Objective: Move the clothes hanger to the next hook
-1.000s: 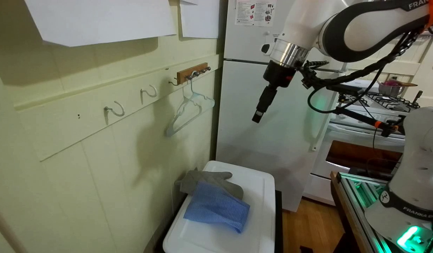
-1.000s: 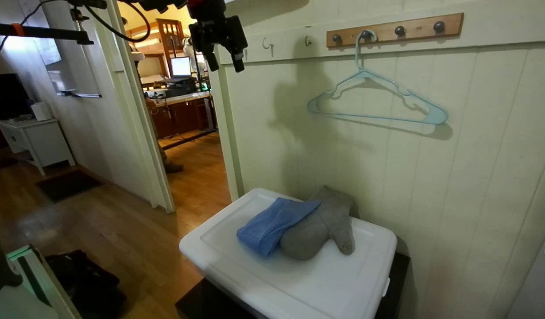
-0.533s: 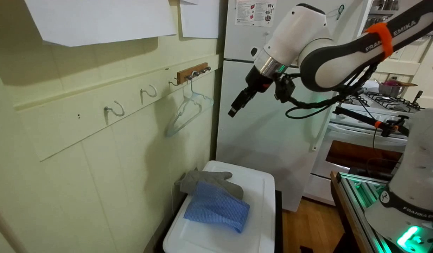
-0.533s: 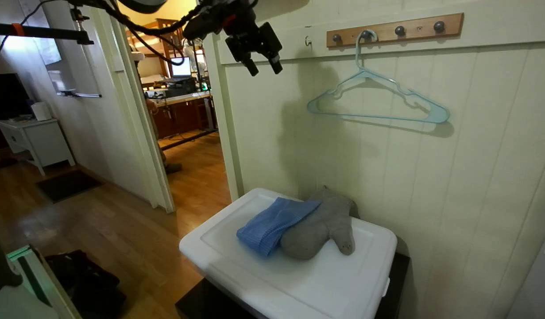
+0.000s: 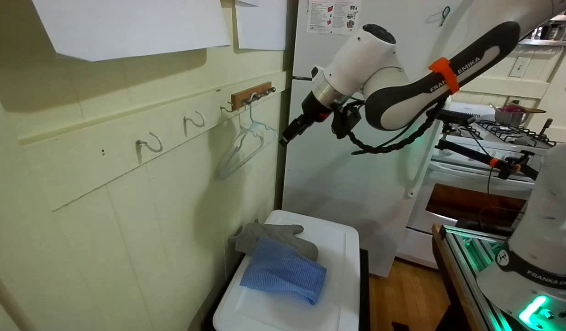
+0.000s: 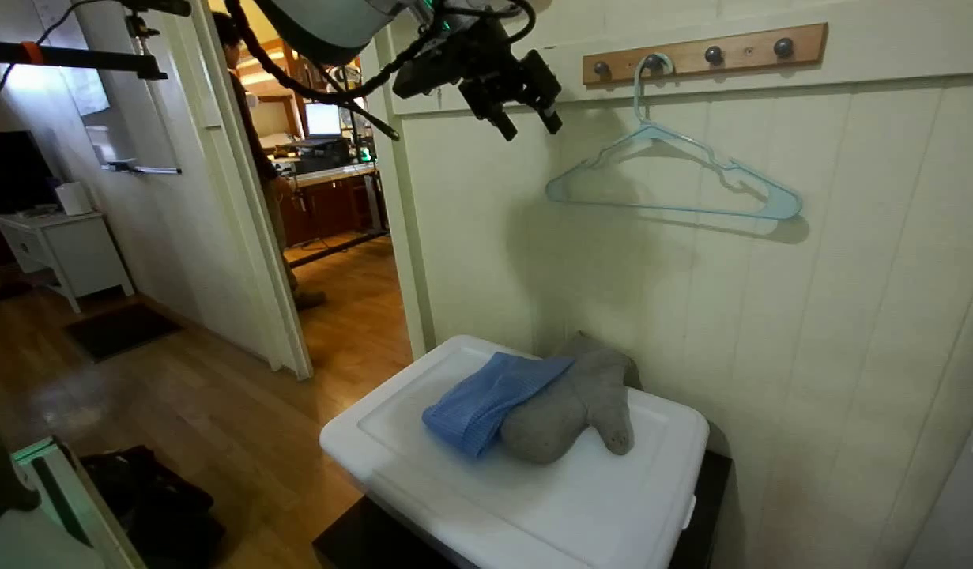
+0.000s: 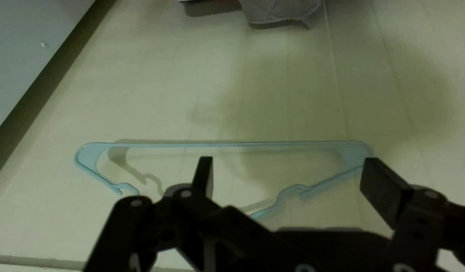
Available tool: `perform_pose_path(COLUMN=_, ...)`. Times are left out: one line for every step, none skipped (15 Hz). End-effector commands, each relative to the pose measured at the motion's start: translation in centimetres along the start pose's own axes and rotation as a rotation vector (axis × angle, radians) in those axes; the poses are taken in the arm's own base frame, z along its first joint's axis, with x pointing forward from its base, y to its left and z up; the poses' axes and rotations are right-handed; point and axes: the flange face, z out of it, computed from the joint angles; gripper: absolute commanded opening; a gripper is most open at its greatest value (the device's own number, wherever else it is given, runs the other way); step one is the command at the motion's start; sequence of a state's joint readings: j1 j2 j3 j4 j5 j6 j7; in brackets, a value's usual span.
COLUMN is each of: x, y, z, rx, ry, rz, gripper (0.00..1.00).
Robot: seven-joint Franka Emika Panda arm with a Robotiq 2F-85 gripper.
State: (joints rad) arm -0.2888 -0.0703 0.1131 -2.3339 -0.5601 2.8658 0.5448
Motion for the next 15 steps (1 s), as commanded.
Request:
perform_pose_path(x=1.6, y=0.9, z=1.8, rx=-0.026, ry=0.033, rz=0.045, gripper=1.00)
perform_pose_path(x=2.1, y=1.3, z=2.1, rx=-0.032, ry=0.049, rz=0.063, gripper=1.00)
perform_pose_path(x=2.4, y=1.5, z=2.5, rx=-0.013, ry=0.070, rz=0.087, gripper=1.00)
perform_pose_path(x=2.4, y=1.5, z=2.9, rx=0.007, ry=0.085, rz=0.109, gripper=1.00)
perform_pose_path(x=2.5, y=1.7, z=3.3, rx=0.024, ry=0.103, rz=0.133, gripper=1.00)
perform_pose_path(x=2.5, y=2.0, z=3.7, rx=0.039, ry=0.120, rz=0.155, gripper=1.00)
perform_pose_path(x=2.6, y=2.5, z=4.3, rx=0.049, ry=0.130, rz=0.180, gripper=1.00)
perform_pose_path(x=2.7, y=3.2, z=5.0, rx=0.053, ry=0.142, rz=0.217, gripper=1.00)
perform_pose_path(x=2.5, y=3.5, z=6.1, rx=0.057, ry=0.128, rz=0.259, gripper=1.00)
perform_pose_path(x=2.3, y=3.0, z=4.3, rx=0.042, ry=0.119, rz=0.204, gripper=1.00)
perform_pose_path(x=2.3, y=3.5, z=5.0, rx=0.043, ry=0.117, rz=0.227, gripper=1.00)
perform_pose_path(x=2.2, y=3.7, z=5.5, rx=0.045, ry=0.115, rz=0.238, gripper=1.00)
perform_pose_path(x=2.2, y=3.7, z=5.9, rx=0.045, ry=0.111, rz=0.244, gripper=1.00)
perform_pose_path(x=2.2, y=3.7, z=6.0, rx=0.046, ry=0.110, rz=0.247, gripper=1.00)
perform_pose_path(x=2.3, y=3.7, z=6.0, rx=0.047, ry=0.112, rz=0.248, gripper=1.00)
